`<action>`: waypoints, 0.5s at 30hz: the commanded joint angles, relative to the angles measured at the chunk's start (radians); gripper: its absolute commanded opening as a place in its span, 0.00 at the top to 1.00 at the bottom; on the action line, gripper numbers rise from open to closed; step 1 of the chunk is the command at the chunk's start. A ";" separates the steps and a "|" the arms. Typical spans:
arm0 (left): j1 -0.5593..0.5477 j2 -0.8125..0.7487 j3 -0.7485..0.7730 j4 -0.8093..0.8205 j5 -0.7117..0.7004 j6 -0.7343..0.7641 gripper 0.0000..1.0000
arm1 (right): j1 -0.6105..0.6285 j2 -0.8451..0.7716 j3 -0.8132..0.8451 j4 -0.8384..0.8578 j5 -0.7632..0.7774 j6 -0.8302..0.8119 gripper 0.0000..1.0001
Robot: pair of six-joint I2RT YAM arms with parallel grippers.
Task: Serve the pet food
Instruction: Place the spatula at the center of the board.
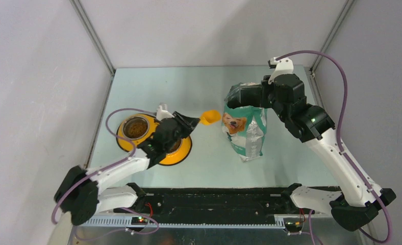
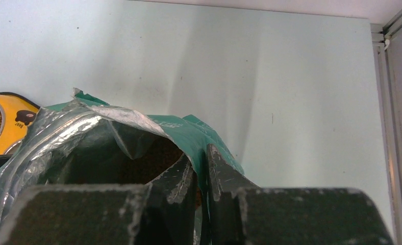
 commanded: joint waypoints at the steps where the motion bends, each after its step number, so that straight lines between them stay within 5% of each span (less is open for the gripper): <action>1: -0.084 0.143 0.082 0.092 -0.169 -0.061 0.94 | -0.001 -0.026 -0.020 0.060 -0.046 0.020 0.85; 6: -0.139 0.301 0.105 0.161 -0.197 -0.097 0.82 | -0.001 -0.031 -0.028 0.070 -0.071 0.031 0.85; 15: -0.190 0.337 0.086 0.122 -0.213 -0.131 0.38 | 0.005 -0.044 -0.034 0.075 -0.070 0.029 0.84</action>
